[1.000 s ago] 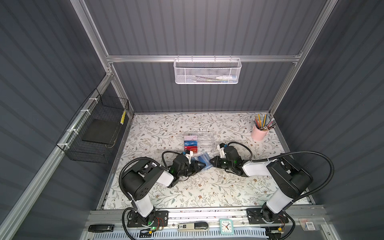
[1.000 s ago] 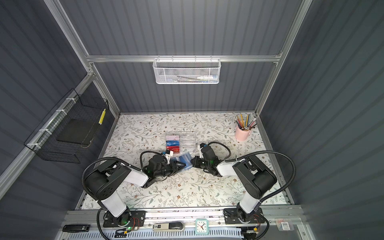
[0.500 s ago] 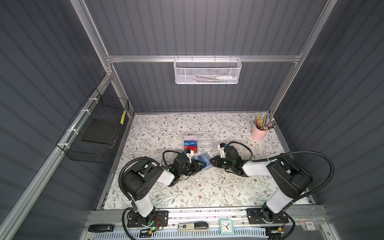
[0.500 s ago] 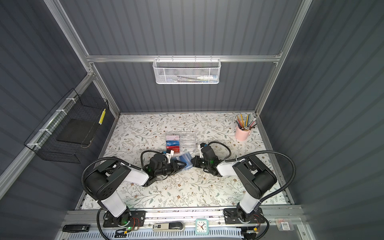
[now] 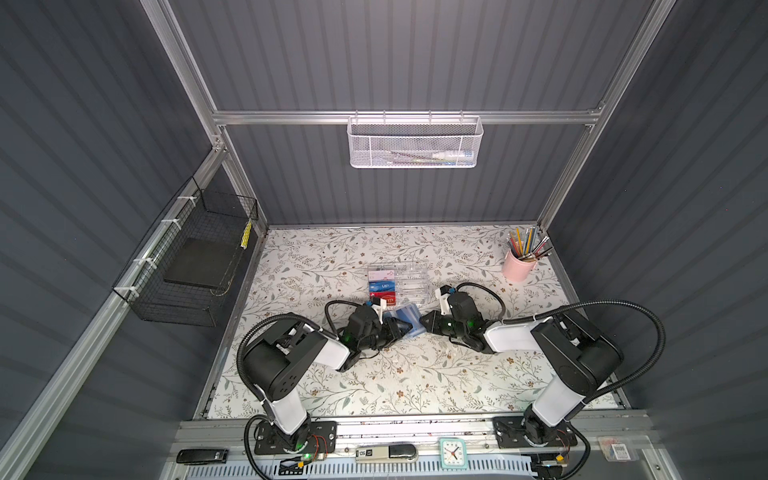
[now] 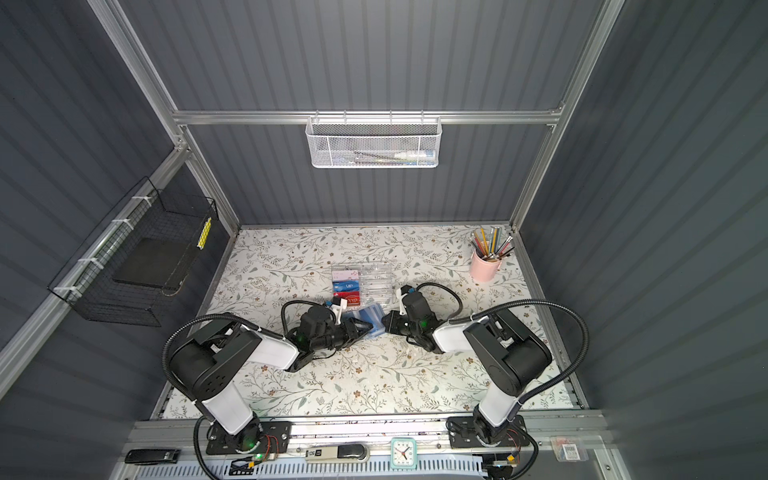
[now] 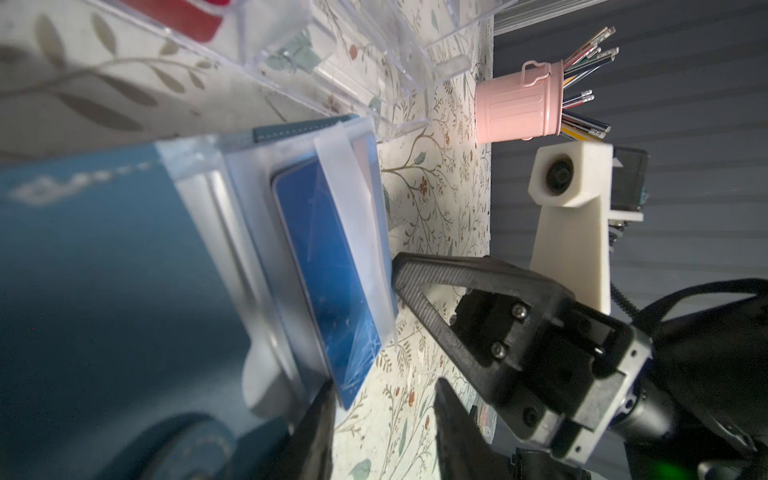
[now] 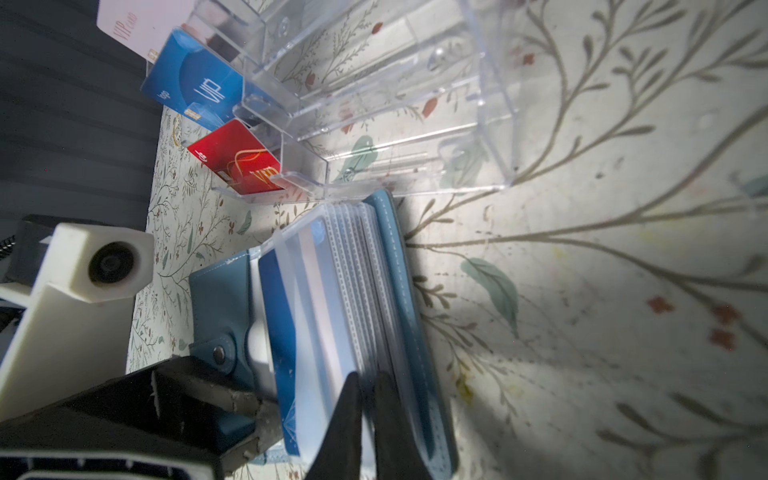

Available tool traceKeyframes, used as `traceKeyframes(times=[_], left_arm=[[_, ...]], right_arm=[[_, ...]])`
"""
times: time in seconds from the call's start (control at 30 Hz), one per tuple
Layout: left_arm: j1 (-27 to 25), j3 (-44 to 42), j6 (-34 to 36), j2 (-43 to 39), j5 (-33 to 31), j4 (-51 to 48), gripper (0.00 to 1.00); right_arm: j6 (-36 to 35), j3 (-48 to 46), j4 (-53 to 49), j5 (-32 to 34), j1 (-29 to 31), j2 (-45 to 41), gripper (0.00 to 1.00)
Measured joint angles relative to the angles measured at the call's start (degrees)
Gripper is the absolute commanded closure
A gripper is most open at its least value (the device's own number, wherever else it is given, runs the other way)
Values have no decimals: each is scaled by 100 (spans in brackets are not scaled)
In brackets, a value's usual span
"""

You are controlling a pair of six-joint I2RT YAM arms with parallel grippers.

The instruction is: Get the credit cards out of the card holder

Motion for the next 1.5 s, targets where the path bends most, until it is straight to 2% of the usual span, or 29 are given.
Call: traceKeyframes(times=[1.5], left_arm=[[11,264,-120,46,-669,20,60]], right_arm=[[203,-138,645,278,120,195,89]])
